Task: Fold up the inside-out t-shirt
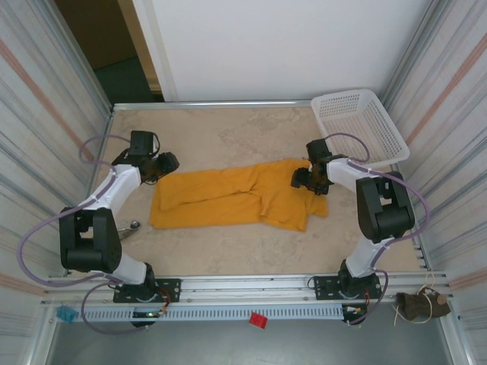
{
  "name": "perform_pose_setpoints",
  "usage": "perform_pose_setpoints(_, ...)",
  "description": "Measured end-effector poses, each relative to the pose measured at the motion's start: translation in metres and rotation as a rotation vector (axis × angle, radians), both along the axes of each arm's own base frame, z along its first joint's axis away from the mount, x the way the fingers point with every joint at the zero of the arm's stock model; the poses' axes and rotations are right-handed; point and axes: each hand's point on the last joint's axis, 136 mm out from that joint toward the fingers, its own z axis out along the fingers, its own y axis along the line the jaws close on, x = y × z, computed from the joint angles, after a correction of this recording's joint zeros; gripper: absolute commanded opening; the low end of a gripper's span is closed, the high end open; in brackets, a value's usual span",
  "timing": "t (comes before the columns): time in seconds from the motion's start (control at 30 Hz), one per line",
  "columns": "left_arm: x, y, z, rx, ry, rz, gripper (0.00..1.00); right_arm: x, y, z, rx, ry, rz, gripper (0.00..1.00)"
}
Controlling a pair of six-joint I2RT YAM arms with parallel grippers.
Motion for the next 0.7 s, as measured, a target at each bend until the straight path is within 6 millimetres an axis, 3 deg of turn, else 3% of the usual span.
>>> perform_pose_setpoints(0.1, -0.005, 0.001, -0.007, 0.002, 0.017, 0.002, 0.54, -0.001, 0.013, -0.001, 0.022, -0.002, 0.026, 0.10)
perform_pose_setpoints(0.17, -0.010, 0.001, -0.015, 0.002, 0.040, 0.003, 0.54, -0.002, 0.018, 0.000, 0.038, -0.001, 0.038, 0.00)
perform_pose_setpoints(0.33, -0.017, 0.001, -0.052, 0.001, 0.134, 0.008, 0.53, -0.005, 0.016, 0.008, 0.067, -0.004, 0.028, 0.00)
perform_pose_setpoints(0.47, -0.031, -0.008, -0.092, 0.003, 0.234, -0.003, 0.52, -0.008, 0.007, 0.037, 0.102, -0.047, 0.006, 0.00)
perform_pose_setpoints(0.53, -0.029, -0.019, -0.093, 0.009, 0.220, -0.023, 0.52, -0.009, 0.002, 0.057, 0.121, -0.085, -0.007, 0.00)
perform_pose_setpoints(0.7, -0.034, -0.070, -0.092, 0.001, 0.176, -0.103, 0.53, -0.019, -0.009, 0.099, 0.153, -0.158, -0.029, 0.00)
